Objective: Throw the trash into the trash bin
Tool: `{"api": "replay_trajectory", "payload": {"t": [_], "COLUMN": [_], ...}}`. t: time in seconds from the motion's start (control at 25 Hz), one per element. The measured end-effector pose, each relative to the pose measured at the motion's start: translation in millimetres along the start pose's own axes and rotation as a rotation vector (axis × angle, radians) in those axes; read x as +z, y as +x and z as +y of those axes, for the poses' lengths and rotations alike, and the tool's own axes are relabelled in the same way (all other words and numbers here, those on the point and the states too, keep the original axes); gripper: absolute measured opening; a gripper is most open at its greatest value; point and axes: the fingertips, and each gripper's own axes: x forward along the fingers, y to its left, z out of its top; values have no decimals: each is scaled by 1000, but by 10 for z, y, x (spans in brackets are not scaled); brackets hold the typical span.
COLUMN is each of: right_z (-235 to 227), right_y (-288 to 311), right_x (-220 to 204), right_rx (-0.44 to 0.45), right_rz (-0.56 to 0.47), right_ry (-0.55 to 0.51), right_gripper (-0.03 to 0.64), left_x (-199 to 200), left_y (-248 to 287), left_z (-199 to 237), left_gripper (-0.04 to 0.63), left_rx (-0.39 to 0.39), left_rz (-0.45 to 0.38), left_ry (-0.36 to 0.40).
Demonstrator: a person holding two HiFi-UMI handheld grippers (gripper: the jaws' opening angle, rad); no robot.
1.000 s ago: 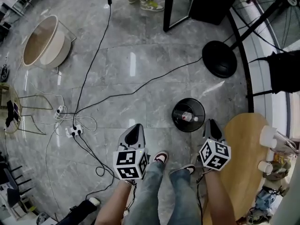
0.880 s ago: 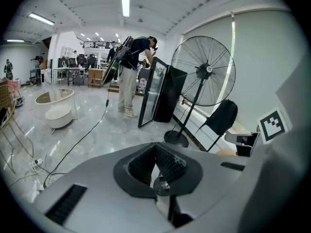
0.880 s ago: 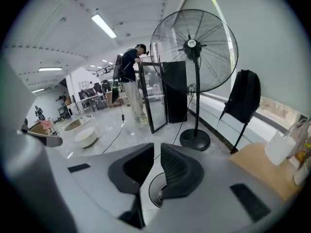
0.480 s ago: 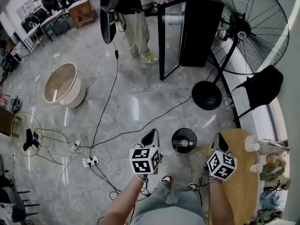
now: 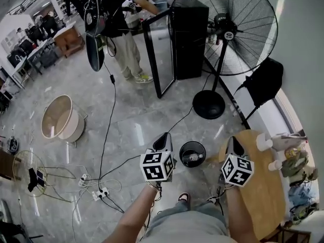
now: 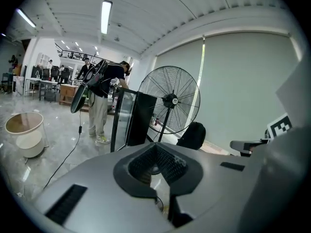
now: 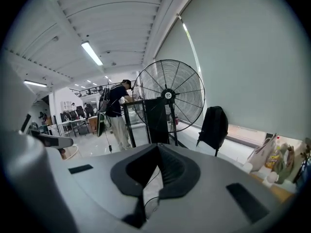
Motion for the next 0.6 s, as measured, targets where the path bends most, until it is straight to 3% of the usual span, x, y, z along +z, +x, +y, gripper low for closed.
{"api": "replay_trajectory", "payload": {"t": [0.6], "right_z": [-239], "right_y": [-116], "right_x": [202], "right_rx": [-26], "right_rz": [-16], "right_ry": [-5], "right_gripper": [2], "left_x": [30], "left_y": [116], "left_z": [-374], "left_gripper": [9], "left_rx": [-55], "left_rz": [4], "left_ry": [27]}}
